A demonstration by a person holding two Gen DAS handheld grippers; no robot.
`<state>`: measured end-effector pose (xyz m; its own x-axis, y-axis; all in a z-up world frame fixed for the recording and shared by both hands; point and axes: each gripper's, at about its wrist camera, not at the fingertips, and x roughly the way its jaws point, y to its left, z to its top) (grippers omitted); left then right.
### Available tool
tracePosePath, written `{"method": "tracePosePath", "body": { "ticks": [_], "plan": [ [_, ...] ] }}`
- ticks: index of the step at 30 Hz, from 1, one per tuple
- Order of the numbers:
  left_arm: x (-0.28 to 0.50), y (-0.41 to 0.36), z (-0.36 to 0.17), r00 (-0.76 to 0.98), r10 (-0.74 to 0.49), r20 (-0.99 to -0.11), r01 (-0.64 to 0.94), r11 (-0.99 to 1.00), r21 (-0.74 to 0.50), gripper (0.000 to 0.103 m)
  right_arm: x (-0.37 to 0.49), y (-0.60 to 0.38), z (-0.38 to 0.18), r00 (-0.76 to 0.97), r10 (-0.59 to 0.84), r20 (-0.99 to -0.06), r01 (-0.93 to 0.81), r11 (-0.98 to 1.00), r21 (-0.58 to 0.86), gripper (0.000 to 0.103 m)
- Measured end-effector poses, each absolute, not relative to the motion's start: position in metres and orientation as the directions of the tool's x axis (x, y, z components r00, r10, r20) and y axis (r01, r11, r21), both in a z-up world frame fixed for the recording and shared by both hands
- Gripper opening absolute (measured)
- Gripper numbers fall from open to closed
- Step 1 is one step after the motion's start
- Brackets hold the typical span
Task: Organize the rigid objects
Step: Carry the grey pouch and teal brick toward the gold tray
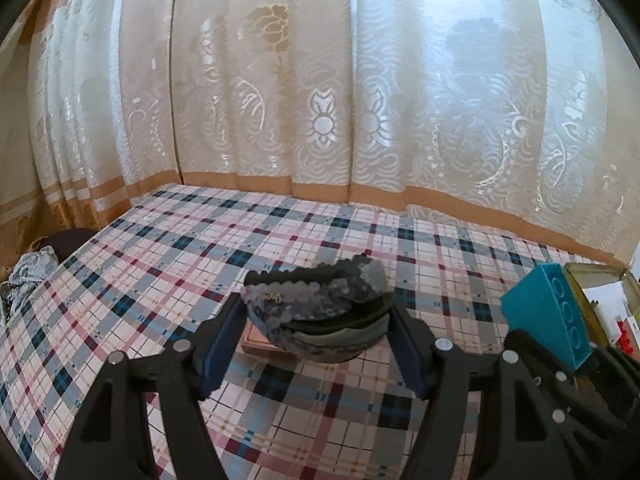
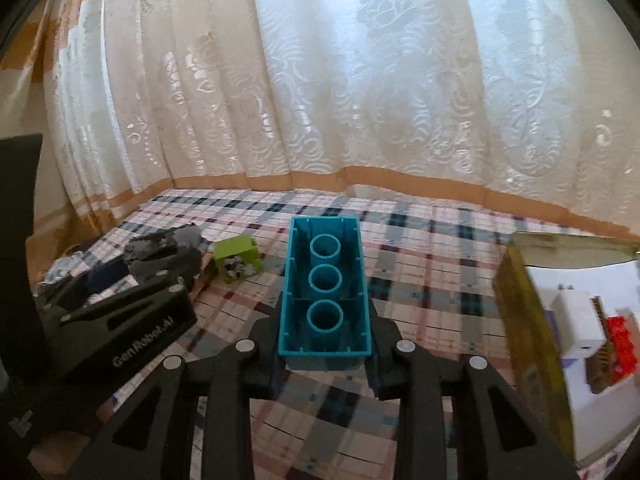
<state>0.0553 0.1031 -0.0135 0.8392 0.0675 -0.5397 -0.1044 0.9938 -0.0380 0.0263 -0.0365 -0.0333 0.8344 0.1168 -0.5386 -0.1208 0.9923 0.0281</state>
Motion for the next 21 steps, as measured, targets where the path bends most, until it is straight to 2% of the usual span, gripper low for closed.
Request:
{"method": "tracePosePath", "body": {
  "ticks": [4,21],
  "plan": [
    [0.051,0.098,-0.011,0.852,0.076,-0.517,-0.100,0.995,-0.019,0.069,0.021,-0.037,-0.030,0.854,0.073,-0.515,-0.091,0.996,-0.011,0.034],
    [0.043,0.091,-0.009,0.860,0.072,-0.505,-0.104,0.994,-0.035,0.069,0.005,-0.054,-0.025,0.859,0.083,-0.504,-0.089,0.996,0.012,0.034]
  ]
}}
